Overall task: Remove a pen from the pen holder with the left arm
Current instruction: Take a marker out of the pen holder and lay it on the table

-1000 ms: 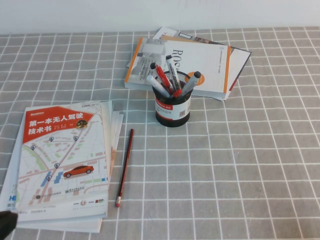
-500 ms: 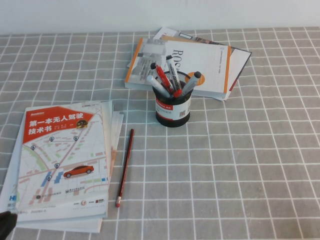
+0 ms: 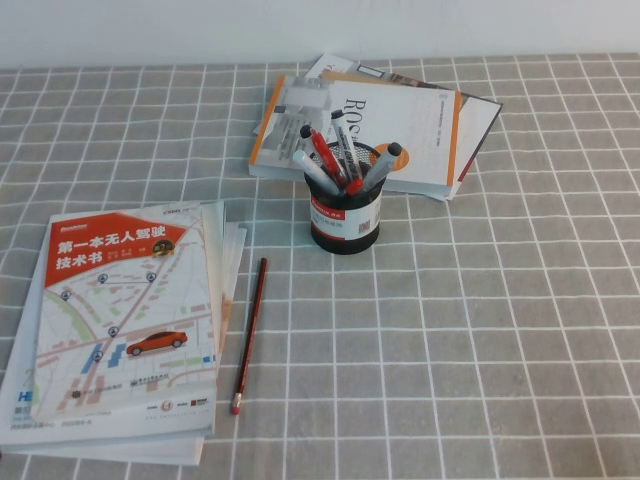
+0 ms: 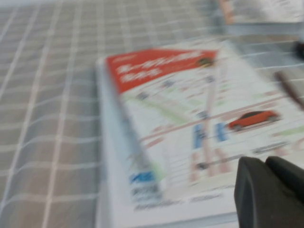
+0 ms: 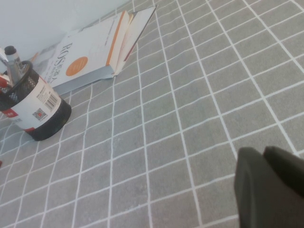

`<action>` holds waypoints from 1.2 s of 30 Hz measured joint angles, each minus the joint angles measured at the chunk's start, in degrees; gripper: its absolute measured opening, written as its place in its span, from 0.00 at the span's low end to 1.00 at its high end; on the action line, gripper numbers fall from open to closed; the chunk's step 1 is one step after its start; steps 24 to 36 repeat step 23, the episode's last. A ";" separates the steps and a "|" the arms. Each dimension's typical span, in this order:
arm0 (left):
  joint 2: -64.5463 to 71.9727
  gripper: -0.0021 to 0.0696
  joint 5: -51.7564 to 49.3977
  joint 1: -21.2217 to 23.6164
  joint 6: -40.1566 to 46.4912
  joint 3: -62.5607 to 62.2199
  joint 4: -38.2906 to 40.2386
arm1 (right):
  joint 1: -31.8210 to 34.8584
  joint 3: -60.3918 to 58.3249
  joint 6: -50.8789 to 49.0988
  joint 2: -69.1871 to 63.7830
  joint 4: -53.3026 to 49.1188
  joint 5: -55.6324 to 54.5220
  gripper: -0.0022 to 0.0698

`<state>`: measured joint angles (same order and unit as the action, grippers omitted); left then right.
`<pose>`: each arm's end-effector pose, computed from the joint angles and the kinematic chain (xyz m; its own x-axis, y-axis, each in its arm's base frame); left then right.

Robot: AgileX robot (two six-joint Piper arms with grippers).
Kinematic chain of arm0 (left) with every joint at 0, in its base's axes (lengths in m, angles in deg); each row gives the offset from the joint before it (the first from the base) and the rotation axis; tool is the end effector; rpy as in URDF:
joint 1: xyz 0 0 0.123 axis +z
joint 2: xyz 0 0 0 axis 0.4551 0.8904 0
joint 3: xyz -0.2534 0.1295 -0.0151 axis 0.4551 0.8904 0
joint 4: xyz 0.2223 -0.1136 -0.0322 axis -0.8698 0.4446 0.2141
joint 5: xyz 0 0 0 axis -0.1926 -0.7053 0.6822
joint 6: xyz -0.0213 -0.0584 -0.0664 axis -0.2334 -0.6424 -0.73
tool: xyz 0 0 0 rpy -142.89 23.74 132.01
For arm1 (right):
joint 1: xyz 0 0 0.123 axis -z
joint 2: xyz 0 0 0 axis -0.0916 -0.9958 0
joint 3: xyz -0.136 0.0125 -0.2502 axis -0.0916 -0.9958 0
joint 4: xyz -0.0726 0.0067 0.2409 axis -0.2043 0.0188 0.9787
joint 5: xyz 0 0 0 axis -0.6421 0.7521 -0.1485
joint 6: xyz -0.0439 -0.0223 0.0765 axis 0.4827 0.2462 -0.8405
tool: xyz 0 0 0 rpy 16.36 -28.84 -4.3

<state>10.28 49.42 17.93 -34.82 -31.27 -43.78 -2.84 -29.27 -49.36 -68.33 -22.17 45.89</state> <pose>0.0477 -0.0080 0.1899 -0.2944 0.1223 -0.9478 0.1851 0.9803 0.0690 0.0523 0.0121 0.1727 -0.2974 0.4908 -0.8189 0.0414 0.8636 0.5026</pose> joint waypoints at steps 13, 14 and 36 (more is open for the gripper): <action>-0.03 0.03 4.76 5.86 0.64 4.52 3.95 | 0.00 0.00 0.00 0.00 0.00 0.00 0.01; -0.03 0.03 4.76 5.60 0.64 4.52 3.99 | 0.00 0.00 0.00 0.00 0.00 0.00 0.01; -0.03 0.03 4.76 5.39 0.76 4.52 4.25 | 0.00 0.00 0.00 0.00 0.00 0.00 0.01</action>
